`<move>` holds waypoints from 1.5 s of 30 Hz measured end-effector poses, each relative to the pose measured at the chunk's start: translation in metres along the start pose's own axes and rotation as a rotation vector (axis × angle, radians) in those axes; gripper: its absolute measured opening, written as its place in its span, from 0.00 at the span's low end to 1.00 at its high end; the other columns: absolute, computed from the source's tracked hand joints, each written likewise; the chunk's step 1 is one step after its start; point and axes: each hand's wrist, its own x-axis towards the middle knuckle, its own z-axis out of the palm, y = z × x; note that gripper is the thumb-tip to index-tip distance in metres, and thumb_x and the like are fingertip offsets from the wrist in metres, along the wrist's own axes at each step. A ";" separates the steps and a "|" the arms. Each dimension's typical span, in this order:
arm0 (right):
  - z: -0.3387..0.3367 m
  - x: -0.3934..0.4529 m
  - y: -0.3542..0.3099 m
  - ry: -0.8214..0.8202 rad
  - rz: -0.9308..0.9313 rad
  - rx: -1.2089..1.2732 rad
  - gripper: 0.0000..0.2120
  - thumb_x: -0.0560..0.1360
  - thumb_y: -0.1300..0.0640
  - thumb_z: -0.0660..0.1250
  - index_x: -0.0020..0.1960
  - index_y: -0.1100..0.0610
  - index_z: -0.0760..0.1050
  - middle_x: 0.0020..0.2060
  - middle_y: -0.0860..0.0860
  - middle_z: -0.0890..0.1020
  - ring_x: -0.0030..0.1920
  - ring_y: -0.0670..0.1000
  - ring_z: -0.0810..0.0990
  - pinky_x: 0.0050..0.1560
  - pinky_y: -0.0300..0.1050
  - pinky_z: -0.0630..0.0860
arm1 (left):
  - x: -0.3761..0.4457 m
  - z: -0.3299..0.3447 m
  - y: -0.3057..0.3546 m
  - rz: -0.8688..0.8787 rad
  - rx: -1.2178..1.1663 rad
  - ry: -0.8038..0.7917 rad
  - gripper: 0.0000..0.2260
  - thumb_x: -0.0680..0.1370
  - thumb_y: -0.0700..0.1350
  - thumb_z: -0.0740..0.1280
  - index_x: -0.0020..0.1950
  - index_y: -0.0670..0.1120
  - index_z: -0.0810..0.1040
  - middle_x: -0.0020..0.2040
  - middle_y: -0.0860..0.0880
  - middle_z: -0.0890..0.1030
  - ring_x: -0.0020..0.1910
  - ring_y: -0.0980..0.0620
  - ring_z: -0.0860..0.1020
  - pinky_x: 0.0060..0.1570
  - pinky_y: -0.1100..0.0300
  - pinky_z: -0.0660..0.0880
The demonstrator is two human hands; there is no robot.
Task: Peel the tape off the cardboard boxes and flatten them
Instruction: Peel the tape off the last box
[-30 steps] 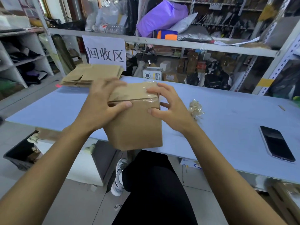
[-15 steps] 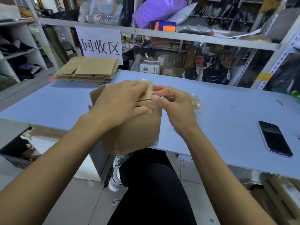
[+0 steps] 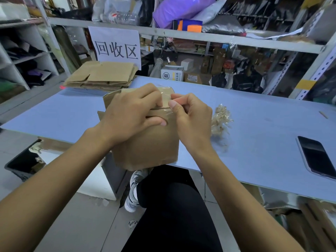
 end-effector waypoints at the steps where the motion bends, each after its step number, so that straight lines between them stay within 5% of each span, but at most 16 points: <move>1: 0.000 -0.002 0.002 0.010 -0.007 0.007 0.07 0.77 0.60 0.71 0.41 0.55 0.78 0.51 0.47 0.86 0.50 0.41 0.84 0.54 0.47 0.79 | -0.001 0.000 0.000 0.020 0.005 0.014 0.19 0.74 0.61 0.69 0.49 0.46 0.78 0.51 0.51 0.80 0.42 0.44 0.79 0.32 0.48 0.76; 6: 0.000 -0.006 0.007 0.051 -0.081 0.010 0.06 0.77 0.59 0.70 0.43 0.61 0.78 0.49 0.45 0.86 0.47 0.42 0.84 0.51 0.51 0.79 | -0.005 -0.001 -0.010 0.109 -0.065 0.021 0.12 0.78 0.55 0.71 0.55 0.48 0.84 0.54 0.50 0.82 0.48 0.47 0.80 0.38 0.48 0.76; 12: -0.019 0.006 0.007 -0.176 -0.188 0.030 0.05 0.81 0.60 0.65 0.52 0.52 0.77 0.54 0.45 0.85 0.55 0.43 0.83 0.54 0.47 0.80 | -0.003 -0.003 -0.022 0.060 -0.250 -0.087 0.11 0.77 0.48 0.71 0.60 0.53 0.84 0.57 0.52 0.80 0.53 0.50 0.79 0.48 0.45 0.77; 16: -0.031 0.013 0.008 -0.384 -0.226 -0.075 0.23 0.74 0.59 0.76 0.66 0.53 0.72 0.62 0.47 0.76 0.62 0.41 0.75 0.56 0.36 0.77 | 0.004 -0.007 -0.021 0.011 -0.343 -0.190 0.13 0.76 0.45 0.71 0.60 0.54 0.84 0.59 0.55 0.77 0.56 0.54 0.78 0.51 0.44 0.76; 20: -0.015 0.007 0.010 -0.228 -0.239 -0.242 0.27 0.65 0.47 0.81 0.54 0.55 0.71 0.52 0.49 0.74 0.55 0.52 0.75 0.52 0.54 0.79 | 0.009 -0.011 -0.016 -0.047 -0.433 -0.297 0.18 0.76 0.42 0.69 0.61 0.60 0.82 0.61 0.58 0.73 0.61 0.54 0.75 0.60 0.46 0.74; 24: -0.006 0.001 0.006 -0.058 -0.072 0.050 0.15 0.68 0.61 0.80 0.44 0.58 0.73 0.51 0.51 0.82 0.55 0.47 0.82 0.56 0.48 0.81 | 0.011 -0.018 -0.015 -0.145 -0.532 -0.306 0.17 0.74 0.39 0.68 0.61 0.52 0.77 0.60 0.53 0.74 0.64 0.52 0.74 0.67 0.53 0.71; 27: -0.010 -0.002 0.011 -0.022 0.040 0.181 0.10 0.71 0.66 0.76 0.41 0.61 0.74 0.54 0.52 0.85 0.55 0.43 0.84 0.58 0.42 0.80 | 0.014 -0.014 -0.011 -0.244 -0.523 -0.271 0.19 0.72 0.47 0.72 0.59 0.50 0.69 0.60 0.52 0.75 0.63 0.54 0.75 0.66 0.52 0.73; 31: -0.015 -0.002 0.014 -0.021 0.039 0.158 0.10 0.76 0.65 0.72 0.40 0.61 0.71 0.54 0.53 0.86 0.54 0.42 0.84 0.56 0.50 0.81 | 0.015 -0.002 -0.010 -0.202 -0.218 -0.296 0.26 0.69 0.58 0.75 0.61 0.52 0.70 0.62 0.55 0.72 0.60 0.53 0.72 0.57 0.42 0.74; 36: -0.039 0.021 0.004 -0.172 0.144 0.359 0.10 0.81 0.66 0.64 0.44 0.59 0.66 0.45 0.66 0.85 0.51 0.55 0.87 0.47 0.49 0.84 | 0.009 -0.001 -0.015 -0.056 -0.108 -0.304 0.24 0.69 0.57 0.76 0.59 0.53 0.70 0.64 0.54 0.72 0.60 0.49 0.73 0.48 0.42 0.76; 40: -0.050 0.034 -0.001 -0.349 0.215 0.381 0.04 0.80 0.68 0.63 0.53 0.60 0.71 0.48 0.59 0.86 0.54 0.57 0.85 0.57 0.49 0.82 | 0.009 -0.003 -0.019 -0.019 -0.120 -0.300 0.23 0.71 0.62 0.72 0.59 0.52 0.72 0.64 0.53 0.73 0.59 0.49 0.74 0.48 0.44 0.77; 45: -0.055 0.033 -0.001 -0.522 0.205 0.343 0.11 0.75 0.54 0.66 0.54 0.58 0.81 0.52 0.52 0.82 0.56 0.48 0.81 0.60 0.48 0.80 | 0.017 0.001 -0.007 -0.079 -0.062 -0.287 0.27 0.69 0.72 0.63 0.58 0.54 0.71 0.60 0.57 0.73 0.56 0.51 0.72 0.47 0.44 0.76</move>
